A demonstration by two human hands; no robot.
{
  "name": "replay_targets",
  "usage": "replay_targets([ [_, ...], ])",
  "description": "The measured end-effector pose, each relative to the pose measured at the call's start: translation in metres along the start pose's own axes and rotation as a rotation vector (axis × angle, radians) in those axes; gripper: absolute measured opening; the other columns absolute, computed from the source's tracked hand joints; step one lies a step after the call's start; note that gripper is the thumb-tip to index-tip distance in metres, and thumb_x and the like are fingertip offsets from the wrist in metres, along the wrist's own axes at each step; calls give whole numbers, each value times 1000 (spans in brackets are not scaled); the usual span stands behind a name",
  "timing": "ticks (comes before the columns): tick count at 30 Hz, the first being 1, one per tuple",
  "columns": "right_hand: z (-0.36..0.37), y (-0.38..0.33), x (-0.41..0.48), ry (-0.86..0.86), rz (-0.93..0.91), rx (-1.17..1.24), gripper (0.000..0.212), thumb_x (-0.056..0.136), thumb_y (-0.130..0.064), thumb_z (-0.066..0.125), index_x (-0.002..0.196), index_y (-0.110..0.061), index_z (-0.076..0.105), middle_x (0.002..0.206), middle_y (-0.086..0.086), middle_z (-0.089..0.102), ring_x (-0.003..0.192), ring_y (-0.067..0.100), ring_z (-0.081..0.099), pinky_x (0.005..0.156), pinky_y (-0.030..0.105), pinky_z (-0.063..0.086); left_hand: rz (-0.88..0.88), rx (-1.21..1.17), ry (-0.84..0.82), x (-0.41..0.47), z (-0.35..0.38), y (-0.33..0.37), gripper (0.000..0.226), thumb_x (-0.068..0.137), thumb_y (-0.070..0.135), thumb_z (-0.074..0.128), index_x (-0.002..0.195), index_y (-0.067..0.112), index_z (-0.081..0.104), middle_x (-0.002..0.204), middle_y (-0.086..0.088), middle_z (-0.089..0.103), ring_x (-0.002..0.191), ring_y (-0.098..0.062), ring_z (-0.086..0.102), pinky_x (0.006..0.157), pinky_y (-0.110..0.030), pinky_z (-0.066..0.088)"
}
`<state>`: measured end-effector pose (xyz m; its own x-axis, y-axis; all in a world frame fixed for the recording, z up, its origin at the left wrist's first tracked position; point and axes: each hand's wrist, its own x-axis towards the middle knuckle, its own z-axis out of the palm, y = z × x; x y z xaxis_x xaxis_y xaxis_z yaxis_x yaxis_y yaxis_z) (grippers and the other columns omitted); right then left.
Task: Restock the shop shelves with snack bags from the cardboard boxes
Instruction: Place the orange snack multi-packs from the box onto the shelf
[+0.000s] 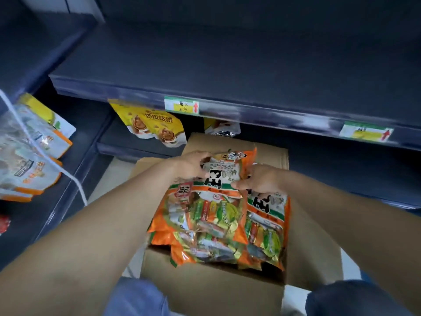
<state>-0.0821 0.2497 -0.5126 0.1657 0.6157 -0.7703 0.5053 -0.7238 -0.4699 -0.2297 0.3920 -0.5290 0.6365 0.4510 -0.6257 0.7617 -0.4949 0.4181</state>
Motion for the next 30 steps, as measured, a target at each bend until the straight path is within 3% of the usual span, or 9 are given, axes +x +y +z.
replay_targets([
  [3,-1,6,19,-28,-2,169,43,88,-25,66,124,-9,49,114,11,66,103,24,65,92,38,54,-32,-23,-79,20,-8,-1,82,86,24,68,151,30,18,158,1,19,143,-19,24,110,-30,24],
  [8,-1,5,31,3,-65,236,63,88,-7,64,140,-20,32,119,9,62,104,24,64,85,36,56,-120,-131,-241,41,-16,-7,99,75,34,76,150,33,12,160,0,10,146,-23,13,116,-44,17],
  [12,2,4,31,62,-93,196,79,88,-11,65,149,-30,20,123,8,60,98,23,66,79,33,57,-159,-87,-127,33,-12,-10,86,79,42,71,149,22,26,156,-3,24,141,-24,27,113,-40,24],
  [14,4,2,27,96,-82,132,69,89,-19,65,147,-25,28,120,7,63,98,21,66,87,35,55,-128,-83,-21,26,-9,-11,61,83,44,67,136,19,49,144,-5,45,123,-23,45,101,-34,33],
  [17,4,-4,15,79,-16,29,50,89,-44,59,129,-15,50,115,6,66,101,21,64,91,36,53,-49,-152,132,20,-8,-8,35,88,35,65,114,12,67,125,-6,61,99,-17,51,90,-28,34],
  [20,2,-8,5,-60,76,32,71,70,-67,63,119,-16,57,115,8,67,104,25,64,86,38,55,18,-111,221,13,-12,-2,28,90,30,63,96,5,72,109,-12,69,99,-25,61,86,-29,40],
  [22,-2,-9,-1,-114,125,33,76,66,-59,72,125,-15,54,120,11,64,105,28,63,83,37,56,67,-39,252,1,-18,4,25,91,28,62,77,8,68,83,-14,66,85,-28,61,74,-30,42],
  [24,-7,-13,-9,-110,147,10,72,74,-40,77,133,-11,47,122,14,61,103,29,62,86,37,56,105,29,283,-15,-28,12,39,91,27,60,56,15,48,57,-4,42,59,-20,47,56,-27,32],
  [30,-38,-35,-29,-9,101,12,63,73,-30,80,127,-12,53,117,11,66,105,28,63,87,38,55,250,136,452,-61,-77,35,37,92,28,58,60,12,49,61,-2,42,55,-16,38,52,-28,25],
])
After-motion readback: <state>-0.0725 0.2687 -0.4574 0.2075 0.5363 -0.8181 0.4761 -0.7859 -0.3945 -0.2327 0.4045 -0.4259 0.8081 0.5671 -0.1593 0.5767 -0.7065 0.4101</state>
